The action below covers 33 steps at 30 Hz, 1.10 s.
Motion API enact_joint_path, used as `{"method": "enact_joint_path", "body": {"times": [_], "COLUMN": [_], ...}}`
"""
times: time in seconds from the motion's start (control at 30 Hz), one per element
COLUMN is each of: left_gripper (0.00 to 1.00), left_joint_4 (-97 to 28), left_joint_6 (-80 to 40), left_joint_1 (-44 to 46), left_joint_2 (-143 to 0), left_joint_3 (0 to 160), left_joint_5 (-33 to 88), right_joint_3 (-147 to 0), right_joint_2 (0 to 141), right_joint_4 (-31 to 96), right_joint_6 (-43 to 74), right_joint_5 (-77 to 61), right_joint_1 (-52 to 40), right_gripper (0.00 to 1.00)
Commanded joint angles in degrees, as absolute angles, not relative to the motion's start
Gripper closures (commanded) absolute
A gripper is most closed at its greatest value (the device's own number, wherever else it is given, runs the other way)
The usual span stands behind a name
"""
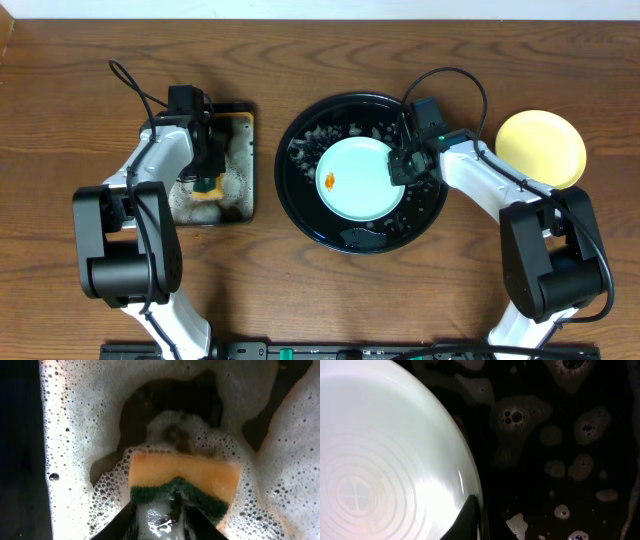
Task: Clean dirty plates on tray and stack at the side
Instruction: 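Rub the sponge in the black rectangular tray with the left gripper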
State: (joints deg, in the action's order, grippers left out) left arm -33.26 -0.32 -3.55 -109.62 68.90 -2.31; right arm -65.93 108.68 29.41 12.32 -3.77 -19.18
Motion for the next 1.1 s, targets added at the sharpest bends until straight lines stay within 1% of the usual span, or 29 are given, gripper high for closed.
{"method": "enact_joint_path", "body": {"times": [0.0,0.13,0.17,0.23,0.4,0.5,0.57,0.77,0.8,0.87,0.9,1.0,1.07], "left_gripper": [0.71,0.7,0.69,0.66,0.64,0.53,0.47,0.47,0.5,0.6,0.67,0.74,0.81], "left_joint_4": [-35.9,-38.9,-39.9,-40.5,-45.6,-45.6,-44.6,-43.6,-43.5,-43.2,-42.7,-41.8,-41.0], "left_joint_6": [-0.1,-0.3,-0.3,-0.2,-0.2,0.0,0.4,0.4,0.4,0.4,0.4,0.4,0.4], "left_joint_1": [-3.5,-3.5,-3.5,-3.5,-3.5,-3.5,-3.5,-3.5,-3.5,-3.5,-3.5,-3.5,-3.5], "left_joint_2": [-111.3,-107.6,-105.6,-103.0,-100.4,-101.1,-102.3,-105.6,-106.2,-107.4,-108.0,-108.9,-109.4], "left_joint_3": [70.6,74.8,76.0,76.2,76.1,74.4,72.4,69.6,69.3,68.9,68.6,68.6,68.6], "left_joint_5": [-1.0,1.0,1.0,1.0,1.0,0.8,0.8,0.8,0.8,0.9,0.9,0.9,0.9], "right_joint_3": [-65.8,-65.8,-65.8,-65.8,-65.8,-65.8,-65.8,-65.8,-65.8,-65.8,-65.8,-65.8,-65.8], "right_joint_2": [108.0,108.0,108.0,108.0,108.0,108.0,108.0,108.0,108.0,108.0,108.0,108.0,108.0], "right_joint_4": [30.0,30.1,30.2,30.2,30.3,30.3,30.3,30.6,30.7,30.9,31.0,31.0,31.0], "right_joint_6": [11.3,11.3,11.3,11.3,11.3,11.3,11.3,11.3,11.3,11.3,11.3,11.3,11.3], "right_joint_5": [0.2,0.2,0.2,0.2,0.2,0.2,0.2,0.2,0.2,0.2,0.2,0.2,0.2], "right_joint_1": [-18.4,-18.4,-18.4,-18.4,-18.4,-18.4,-18.4,-18.4,-18.4,-18.4,-18.4,-18.4,-18.4], "right_gripper": [0.99,0.99,0.99,0.99,0.99,0.99,0.99,0.99,0.99,0.99,0.99,0.99,0.99]}}
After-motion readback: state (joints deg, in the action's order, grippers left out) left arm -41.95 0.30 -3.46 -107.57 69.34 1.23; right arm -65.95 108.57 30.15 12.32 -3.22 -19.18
